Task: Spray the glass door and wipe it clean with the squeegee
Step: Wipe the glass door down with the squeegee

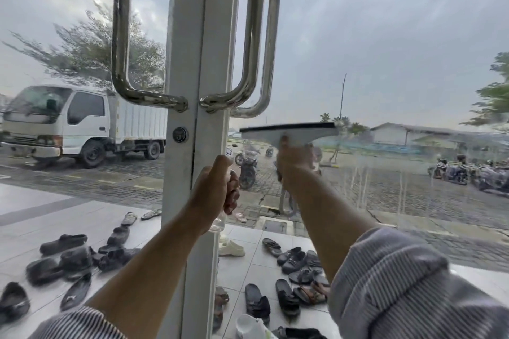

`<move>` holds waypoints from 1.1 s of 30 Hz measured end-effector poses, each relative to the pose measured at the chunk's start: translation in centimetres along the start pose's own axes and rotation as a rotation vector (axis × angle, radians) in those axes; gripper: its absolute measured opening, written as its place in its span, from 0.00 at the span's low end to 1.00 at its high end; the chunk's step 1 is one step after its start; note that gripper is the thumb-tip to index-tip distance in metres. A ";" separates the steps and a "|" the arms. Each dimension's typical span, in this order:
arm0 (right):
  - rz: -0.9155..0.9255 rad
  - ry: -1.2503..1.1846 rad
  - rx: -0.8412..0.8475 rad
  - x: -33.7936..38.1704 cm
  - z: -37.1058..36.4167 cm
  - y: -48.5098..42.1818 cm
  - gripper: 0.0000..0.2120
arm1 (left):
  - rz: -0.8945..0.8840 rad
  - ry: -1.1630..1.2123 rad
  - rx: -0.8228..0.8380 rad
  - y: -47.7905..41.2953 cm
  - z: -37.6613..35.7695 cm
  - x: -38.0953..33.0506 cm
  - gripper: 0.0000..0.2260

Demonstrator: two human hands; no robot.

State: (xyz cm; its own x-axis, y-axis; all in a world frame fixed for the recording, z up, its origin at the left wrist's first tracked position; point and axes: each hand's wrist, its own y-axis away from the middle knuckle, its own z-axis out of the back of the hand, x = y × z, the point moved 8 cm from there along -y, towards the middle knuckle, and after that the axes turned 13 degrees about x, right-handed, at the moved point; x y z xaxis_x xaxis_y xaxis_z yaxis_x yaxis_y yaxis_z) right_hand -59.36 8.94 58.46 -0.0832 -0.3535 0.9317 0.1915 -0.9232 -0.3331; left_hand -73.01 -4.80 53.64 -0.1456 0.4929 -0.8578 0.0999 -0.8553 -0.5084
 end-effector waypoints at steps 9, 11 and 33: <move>0.098 0.551 0.148 -3.8 2.1 2.5 0.21 | -0.020 0.014 -0.001 -0.6 -0.1 -0.9 0.21; 0.107 0.654 0.146 -3.9 4.3 2.3 0.23 | -0.009 0.005 -0.005 -0.8 -0.3 -0.7 0.20; 0.446 1.205 0.302 8.4 -8.4 -1.2 0.28 | -0.011 -0.008 -0.046 1.9 3.2 -0.4 0.20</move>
State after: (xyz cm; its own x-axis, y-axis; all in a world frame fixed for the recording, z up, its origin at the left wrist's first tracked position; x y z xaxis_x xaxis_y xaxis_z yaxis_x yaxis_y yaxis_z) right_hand -68.49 5.78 65.47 -0.7391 -0.6734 -0.0129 0.6254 -0.6791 -0.3843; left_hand -75.87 -7.15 53.24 -0.1550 0.5010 -0.8515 0.1431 -0.8414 -0.5211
